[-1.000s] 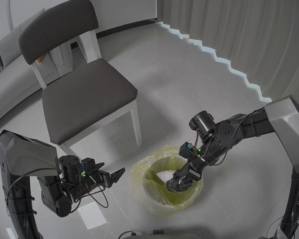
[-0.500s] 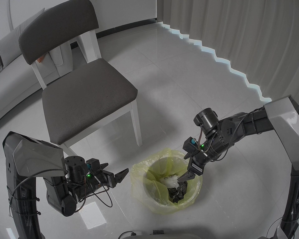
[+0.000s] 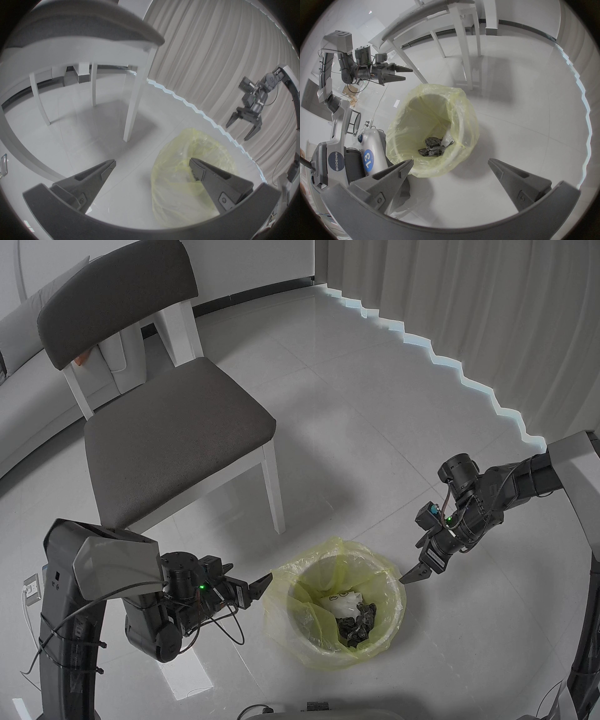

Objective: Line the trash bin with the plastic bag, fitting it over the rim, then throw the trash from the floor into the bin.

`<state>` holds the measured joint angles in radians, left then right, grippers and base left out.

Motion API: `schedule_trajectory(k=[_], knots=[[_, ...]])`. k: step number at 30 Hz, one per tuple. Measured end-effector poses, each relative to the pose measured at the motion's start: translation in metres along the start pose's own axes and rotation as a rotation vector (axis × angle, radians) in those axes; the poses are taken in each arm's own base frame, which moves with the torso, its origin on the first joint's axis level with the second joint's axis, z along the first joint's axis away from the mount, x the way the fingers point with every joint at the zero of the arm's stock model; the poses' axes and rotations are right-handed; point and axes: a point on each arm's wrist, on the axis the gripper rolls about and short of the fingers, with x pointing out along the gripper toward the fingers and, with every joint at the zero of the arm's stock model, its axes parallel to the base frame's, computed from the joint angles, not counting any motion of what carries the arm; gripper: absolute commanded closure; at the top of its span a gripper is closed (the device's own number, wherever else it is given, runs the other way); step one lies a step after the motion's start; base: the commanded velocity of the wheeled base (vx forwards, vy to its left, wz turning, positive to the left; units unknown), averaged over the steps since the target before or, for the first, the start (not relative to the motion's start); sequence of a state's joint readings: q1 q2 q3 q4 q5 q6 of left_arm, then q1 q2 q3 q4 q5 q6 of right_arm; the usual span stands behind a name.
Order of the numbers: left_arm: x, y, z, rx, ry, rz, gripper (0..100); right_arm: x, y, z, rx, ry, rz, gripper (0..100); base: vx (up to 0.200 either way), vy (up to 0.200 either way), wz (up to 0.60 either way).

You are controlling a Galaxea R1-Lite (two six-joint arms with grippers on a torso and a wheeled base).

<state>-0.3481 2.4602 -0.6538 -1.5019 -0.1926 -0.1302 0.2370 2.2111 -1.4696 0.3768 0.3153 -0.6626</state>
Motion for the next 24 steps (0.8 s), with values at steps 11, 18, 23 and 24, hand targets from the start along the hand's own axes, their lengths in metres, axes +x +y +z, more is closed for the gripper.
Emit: schedule_trajectory(k=[11,18,23,24], knots=[[0.043,0.006,-0.015,0.056,0.159,0.028,0,-0.011,-0.01,-0.012,0.036,0.002,-0.02,0,0.0,0.0,0.0],[0.07,0.011,-0.01,0.097,0.239,0.037,0,-0.015,-0.007,-0.009,0.028,-0.005,-0.022,0,0.0,0.0,0.0],[0.091,0.014,-0.001,0.111,0.255,0.037,0,-0.017,-0.006,-0.007,0.025,-0.008,-0.024,0,0.0,0.0,0.0],[0.094,0.014,0.0,0.112,0.265,0.036,0,-0.017,-0.006,-0.007,0.024,-0.008,-0.024,0,0.0,0.0,0.0]])
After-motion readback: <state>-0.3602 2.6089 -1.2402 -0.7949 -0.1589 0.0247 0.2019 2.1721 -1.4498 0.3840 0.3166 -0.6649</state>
